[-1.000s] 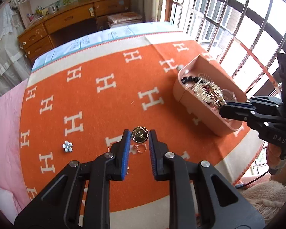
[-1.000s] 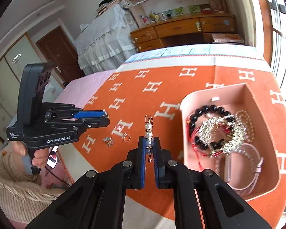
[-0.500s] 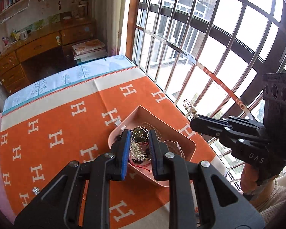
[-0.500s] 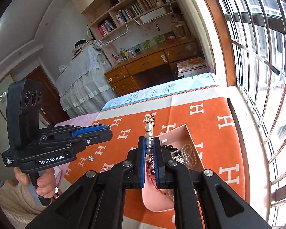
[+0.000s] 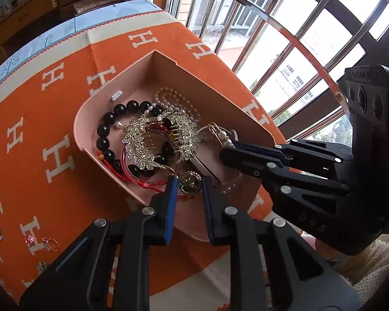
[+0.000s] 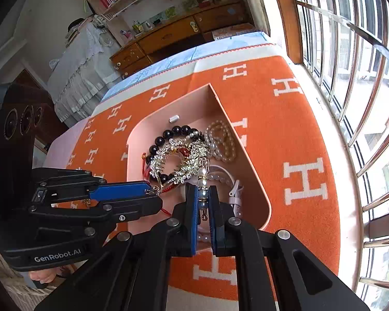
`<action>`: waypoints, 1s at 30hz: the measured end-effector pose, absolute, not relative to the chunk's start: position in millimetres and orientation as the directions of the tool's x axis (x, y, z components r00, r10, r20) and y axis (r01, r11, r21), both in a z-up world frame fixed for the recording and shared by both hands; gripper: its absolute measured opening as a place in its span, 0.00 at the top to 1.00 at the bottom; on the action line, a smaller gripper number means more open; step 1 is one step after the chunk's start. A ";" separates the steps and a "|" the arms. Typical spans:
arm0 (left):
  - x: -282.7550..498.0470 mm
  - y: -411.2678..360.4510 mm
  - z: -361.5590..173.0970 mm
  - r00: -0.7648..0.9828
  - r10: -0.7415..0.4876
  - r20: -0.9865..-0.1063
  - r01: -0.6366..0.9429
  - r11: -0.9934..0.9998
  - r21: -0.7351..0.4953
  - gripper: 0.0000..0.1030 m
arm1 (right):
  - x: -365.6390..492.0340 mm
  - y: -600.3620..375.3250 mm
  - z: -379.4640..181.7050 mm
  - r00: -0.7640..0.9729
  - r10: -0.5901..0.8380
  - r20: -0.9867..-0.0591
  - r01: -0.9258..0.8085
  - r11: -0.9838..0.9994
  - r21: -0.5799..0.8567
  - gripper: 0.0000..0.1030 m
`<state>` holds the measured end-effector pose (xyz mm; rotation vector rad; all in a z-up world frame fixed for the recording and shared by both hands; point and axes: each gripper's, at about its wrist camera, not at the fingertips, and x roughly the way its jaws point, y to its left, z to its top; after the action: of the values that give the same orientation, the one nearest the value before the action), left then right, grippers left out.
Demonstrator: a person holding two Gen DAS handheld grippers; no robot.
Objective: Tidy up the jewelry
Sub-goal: 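Carry the pin and pendant into the pink box and open both tools, then withdraw both open tools from the pink box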
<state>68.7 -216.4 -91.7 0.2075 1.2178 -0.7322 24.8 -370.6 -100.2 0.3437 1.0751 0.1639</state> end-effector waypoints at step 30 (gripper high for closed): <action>35.7 -215.6 -73.9 0.261 -0.390 -0.883 0.657 0.742 -0.134 0.55 | 19.1 -370.9 -103.2 0.582 0.269 -0.768 0.055 0.929 0.367 0.80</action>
<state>35.7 -215.6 -73.9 0.2837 1.0965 -0.7214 19.1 -370.9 -103.2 0.3733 0.9475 0.1284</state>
